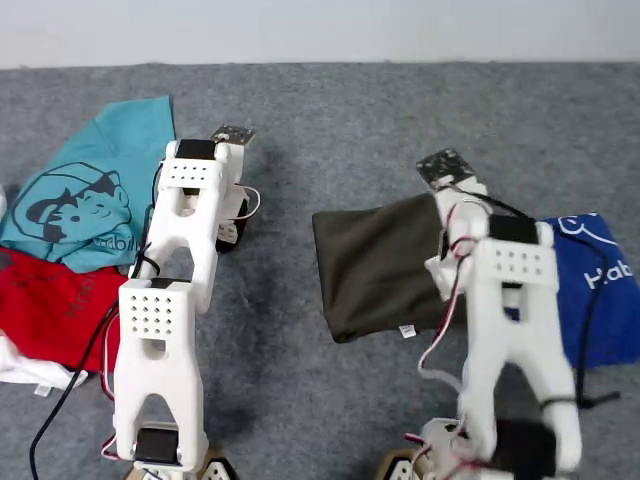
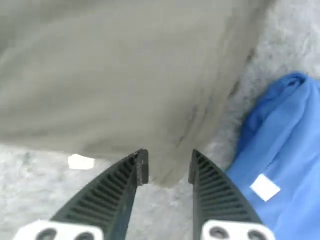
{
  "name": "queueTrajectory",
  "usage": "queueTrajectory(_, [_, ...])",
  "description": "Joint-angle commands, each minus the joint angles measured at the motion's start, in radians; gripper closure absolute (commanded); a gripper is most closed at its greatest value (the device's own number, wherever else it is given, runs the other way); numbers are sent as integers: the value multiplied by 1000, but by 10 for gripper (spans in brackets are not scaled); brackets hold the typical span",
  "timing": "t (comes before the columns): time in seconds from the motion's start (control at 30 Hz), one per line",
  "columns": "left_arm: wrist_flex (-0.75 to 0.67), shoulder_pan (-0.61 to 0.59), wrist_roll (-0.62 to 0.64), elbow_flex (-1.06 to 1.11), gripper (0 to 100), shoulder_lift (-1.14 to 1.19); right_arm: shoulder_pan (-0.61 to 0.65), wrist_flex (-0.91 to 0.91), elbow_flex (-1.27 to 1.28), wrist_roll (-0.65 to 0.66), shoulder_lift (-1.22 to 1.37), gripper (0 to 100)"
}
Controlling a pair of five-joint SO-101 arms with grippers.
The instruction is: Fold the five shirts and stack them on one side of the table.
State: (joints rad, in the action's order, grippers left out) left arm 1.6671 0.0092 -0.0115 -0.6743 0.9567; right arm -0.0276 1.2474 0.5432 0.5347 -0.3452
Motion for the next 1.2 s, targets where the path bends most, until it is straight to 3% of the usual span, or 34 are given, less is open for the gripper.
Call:
queueTrajectory(0.0, [20,15,-6,18,959,34,42,35,80,-38,-142,855])
queueTrajectory(0.17, [20,15,-6,18,959,34,18,-154,330,-44,-189,855])
queueTrajectory(0.3, [20,15,-6,18,959,34,-74,-343,460,-34,-189,855])
queueTrajectory(0.5, [20,15,-6,18,959,34,-194,-521,565,150,-189,855])
queueTrajectory(0.63, [20,15,-6,18,959,34,-236,-642,608,180,-189,855])
queueTrajectory(0.77, [20,15,-6,18,959,34,-231,-572,598,175,-202,855])
queueTrajectory(1.03, [20,15,-6,18,959,34,-225,-139,416,107,-403,855])
queueTrajectory(1.17, [20,15,-6,18,959,34,-208,-142,338,23,-415,855])
